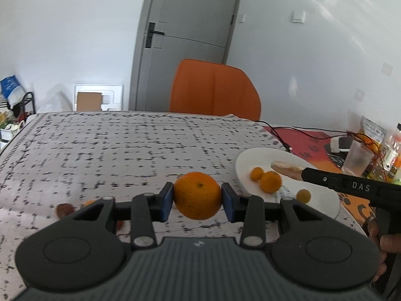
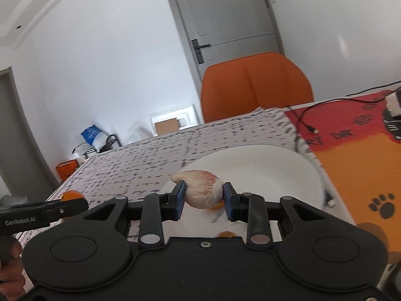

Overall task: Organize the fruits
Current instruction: 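Carry the orange and pomelo segment over the white bowl with both tools, then open the right tool over the bowl while the left tool releases the orange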

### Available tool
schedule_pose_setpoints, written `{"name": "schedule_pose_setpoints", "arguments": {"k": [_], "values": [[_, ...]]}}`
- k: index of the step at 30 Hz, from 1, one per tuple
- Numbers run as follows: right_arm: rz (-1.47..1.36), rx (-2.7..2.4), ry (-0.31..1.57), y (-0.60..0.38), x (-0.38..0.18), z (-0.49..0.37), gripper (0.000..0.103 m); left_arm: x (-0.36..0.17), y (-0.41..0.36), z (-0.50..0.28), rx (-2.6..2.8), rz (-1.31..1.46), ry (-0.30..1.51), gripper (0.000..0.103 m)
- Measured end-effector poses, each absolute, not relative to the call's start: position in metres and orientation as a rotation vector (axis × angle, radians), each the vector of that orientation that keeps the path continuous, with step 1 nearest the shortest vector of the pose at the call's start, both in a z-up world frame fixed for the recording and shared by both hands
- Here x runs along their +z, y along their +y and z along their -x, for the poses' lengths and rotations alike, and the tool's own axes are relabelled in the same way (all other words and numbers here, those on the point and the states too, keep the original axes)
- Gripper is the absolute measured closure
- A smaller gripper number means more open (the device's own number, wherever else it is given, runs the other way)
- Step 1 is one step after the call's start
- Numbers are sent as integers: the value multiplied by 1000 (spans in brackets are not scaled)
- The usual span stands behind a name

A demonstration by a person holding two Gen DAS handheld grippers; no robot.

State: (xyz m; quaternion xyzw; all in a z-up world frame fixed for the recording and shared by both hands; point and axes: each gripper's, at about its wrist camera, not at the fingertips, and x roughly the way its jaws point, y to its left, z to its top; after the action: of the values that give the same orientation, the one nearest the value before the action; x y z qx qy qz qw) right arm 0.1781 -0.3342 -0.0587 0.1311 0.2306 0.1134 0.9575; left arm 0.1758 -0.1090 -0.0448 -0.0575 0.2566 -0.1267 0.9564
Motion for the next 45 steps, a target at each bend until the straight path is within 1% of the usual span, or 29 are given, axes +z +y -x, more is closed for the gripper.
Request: {"name": "schedule_pose_setpoints", "arguments": {"k": [14, 15, 17, 22, 25, 27, 34, 37, 39, 42, 44, 45], "values": [[-296, 124, 470, -376, -70, -183, 73, -50, -149, -194, -323, 76, 535, 63], [-298, 120, 467, -377, -70, -184, 72, -51, -151, -195, -327, 73, 537, 63], [-291, 116, 468, -379, -70, -185, 66, -51, -156, -199, -335, 69, 542, 63], [-326, 123, 470, -387, -71, -177, 65, -50, -169, -205, -353, 59, 541, 63], [-343, 122, 477, -389, -74, -170, 63, -49, -178, -206, -369, 50, 539, 63], [-364, 121, 479, -392, -75, -166, 52, -49, -184, -208, -381, 45, 539, 63], [-381, 132, 470, -393, -73, -152, 51, -48, -204, -210, -415, 26, 545, 63], [-382, 143, 468, -392, -71, -150, 51, -46, -205, -207, -387, 10, 536, 59], [-378, 153, 468, -389, -70, -150, 51, -45, -200, -206, -378, 19, 537, 59], [-376, 169, 473, -383, -70, -150, 50, -46, -190, -206, -351, 37, 554, 52], [-373, 176, 474, -379, -69, -151, 47, -46, -181, -204, -327, 40, 555, 38], [-370, 182, 474, -376, -69, -151, 44, -46, -177, -203, -315, 40, 555, 34]]}}
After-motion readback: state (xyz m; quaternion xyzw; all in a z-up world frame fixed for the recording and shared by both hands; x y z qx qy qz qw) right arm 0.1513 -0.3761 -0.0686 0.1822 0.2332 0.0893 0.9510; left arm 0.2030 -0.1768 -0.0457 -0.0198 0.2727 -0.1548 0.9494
